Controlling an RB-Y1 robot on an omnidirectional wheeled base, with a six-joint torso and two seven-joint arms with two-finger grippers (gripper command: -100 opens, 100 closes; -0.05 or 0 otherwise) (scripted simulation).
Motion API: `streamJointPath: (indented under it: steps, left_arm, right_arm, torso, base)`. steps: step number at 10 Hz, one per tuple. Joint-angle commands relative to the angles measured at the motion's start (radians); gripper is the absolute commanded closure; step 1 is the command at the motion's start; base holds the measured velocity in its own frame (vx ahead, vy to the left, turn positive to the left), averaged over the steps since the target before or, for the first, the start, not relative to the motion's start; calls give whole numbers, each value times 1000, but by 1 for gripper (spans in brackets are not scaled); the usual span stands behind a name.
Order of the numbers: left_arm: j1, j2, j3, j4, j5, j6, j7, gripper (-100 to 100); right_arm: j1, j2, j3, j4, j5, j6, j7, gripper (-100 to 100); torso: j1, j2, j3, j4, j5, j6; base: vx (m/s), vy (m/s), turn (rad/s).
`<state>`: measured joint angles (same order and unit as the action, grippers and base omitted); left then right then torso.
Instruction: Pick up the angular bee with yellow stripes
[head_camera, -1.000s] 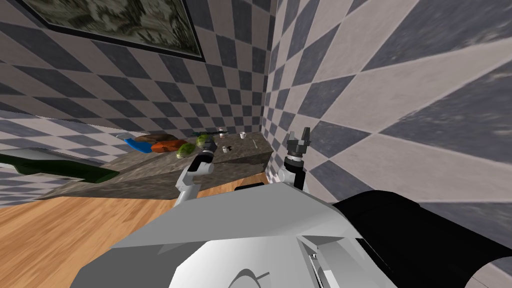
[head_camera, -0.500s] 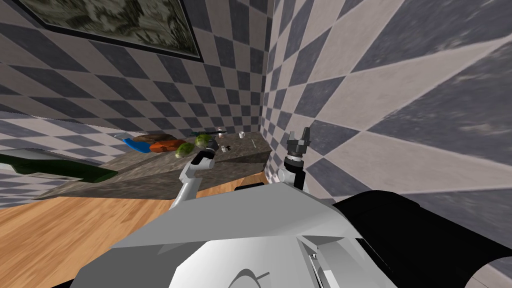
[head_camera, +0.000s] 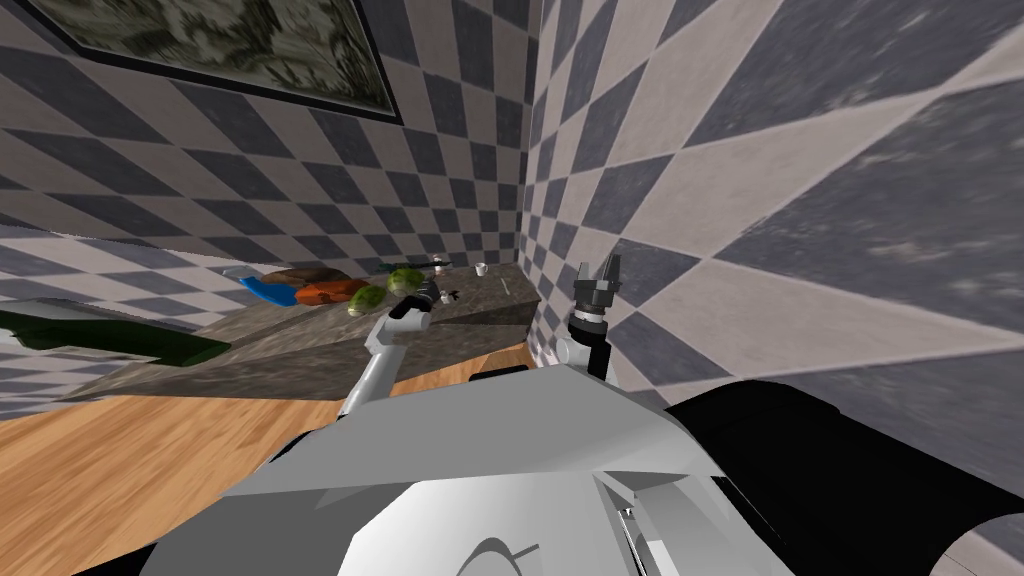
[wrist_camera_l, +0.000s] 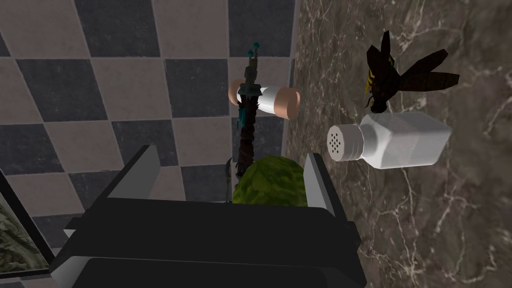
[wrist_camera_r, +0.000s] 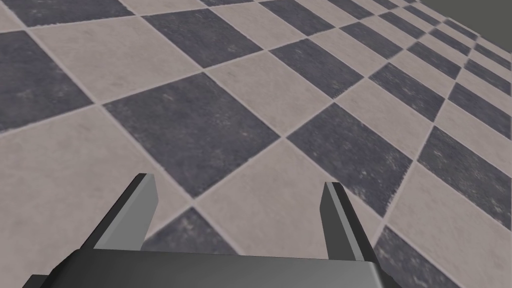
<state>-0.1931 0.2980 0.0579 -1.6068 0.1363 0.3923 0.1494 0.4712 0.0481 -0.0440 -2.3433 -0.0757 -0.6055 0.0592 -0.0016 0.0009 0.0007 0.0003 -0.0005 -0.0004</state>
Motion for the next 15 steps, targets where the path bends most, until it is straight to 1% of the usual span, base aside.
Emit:
streamJointPath:
  steps: [1, 2, 3, 4, 5, 6, 7, 8, 9, 10, 11, 12, 13, 14, 15]
  left_arm:
    - [-50, 15, -2, 50, 15, 50, 20, -100]
    - [-50, 15, -2, 63, 15, 75, 20, -100]
    - [-89, 26, -4, 93, 28, 109, 37, -100]
    - [-92, 26, -4, 111, 28, 131, 37, -100]
    - [-133, 37, -6, 140, 40, 167, 54, -100]
    - [-134, 37, -6, 159, 40, 186, 54, -100]
    - [-175, 47, -8, 202, 52, 214, 70, -100]
    - [-175, 47, -8, 206, 52, 239, 70, -100]
    - [-215, 58, -9, 250, 64, 268, 87, -100]
    - [-215, 58, -9, 252, 64, 293, 87, -100]
    - [-254, 68, -11, 288, 75, 328, 103, -100]
    - [-254, 68, -11, 297, 75, 345, 103, -100]
    - [-292, 79, -13, 336, 86, 381, 119, -100]
    - [-292, 79, -13, 341, 86, 396, 119, -100]
    - [-328, 90, -15, 384, 96, 432, 134, -100]
  right_arm:
    - [0, 0, 0, 0, 0, 0, 0, 0]
    - [0, 0, 0, 0, 0, 0, 0, 0]
    - [0, 0, 0, 0, 0, 0, 0, 0]
    - [0, 0, 0, 0, 0, 0, 0, 0]
    - [0, 0, 0, 0, 0, 0, 0, 0]
    - [0, 0, 0, 0, 0, 0, 0, 0]
    - [0, 0, 0, 0, 0, 0, 0, 0]
    - [0, 0, 0, 0, 0, 0, 0, 0]
    - [0, 0, 0, 0, 0, 0, 0, 0]
    - [0, 0, 0, 0, 0, 0, 0, 0]
    - [0, 0, 0, 0, 0, 0, 0, 0]
    - [0, 0, 0, 0, 0, 0, 0, 0]
    - [0, 0, 0, 0, 0, 0, 0, 0]
    - [0, 0, 0, 0, 0, 0, 0, 0]
    - [0, 0, 0, 0, 0, 0, 0, 0]
  torso:
    - [0, 0, 0, 0, 0, 0]
    - [0, 0, 0, 0, 0, 0]
    - [0, 0, 0, 0, 0, 0]
    - [0, 0, 0, 0, 0, 0]
    - [0, 0, 0, 0, 0, 0]
    - [-1, 0, 0, 0, 0, 0]
    - [0, -1, 0, 0, 0, 0]
    - [0, 0, 0, 0, 0, 0]
    - [0, 0, 0, 0, 0, 0]
    - [0, 0, 0, 0, 0, 0]
    - [0, -1, 0, 0, 0, 0]
    - [0, -1, 0, 0, 0, 0]
    - [0, -1, 0, 0, 0, 0]
    - [0, -1, 0, 0, 0, 0]
    - [0, -1, -1, 0, 0, 0]
  base:
    - [-14, -26, -28]
    - [-12, -24, -18]
    - [-20, -30, -24]
    - [-17, -26, -19]
    - [-15, -33, -40]
    - [-11, -29, -19]
    - [-15, -27, -27]
    - [-13, -22, -19]
    - [-13, -27, -45]
    - [-8, -23, -17]
    - [-10, -28, -27]
    - [-7, -22, -24]
    - [-5, -23, -38]
    - [-1, -20, -25]
    - [3, -26, -47]
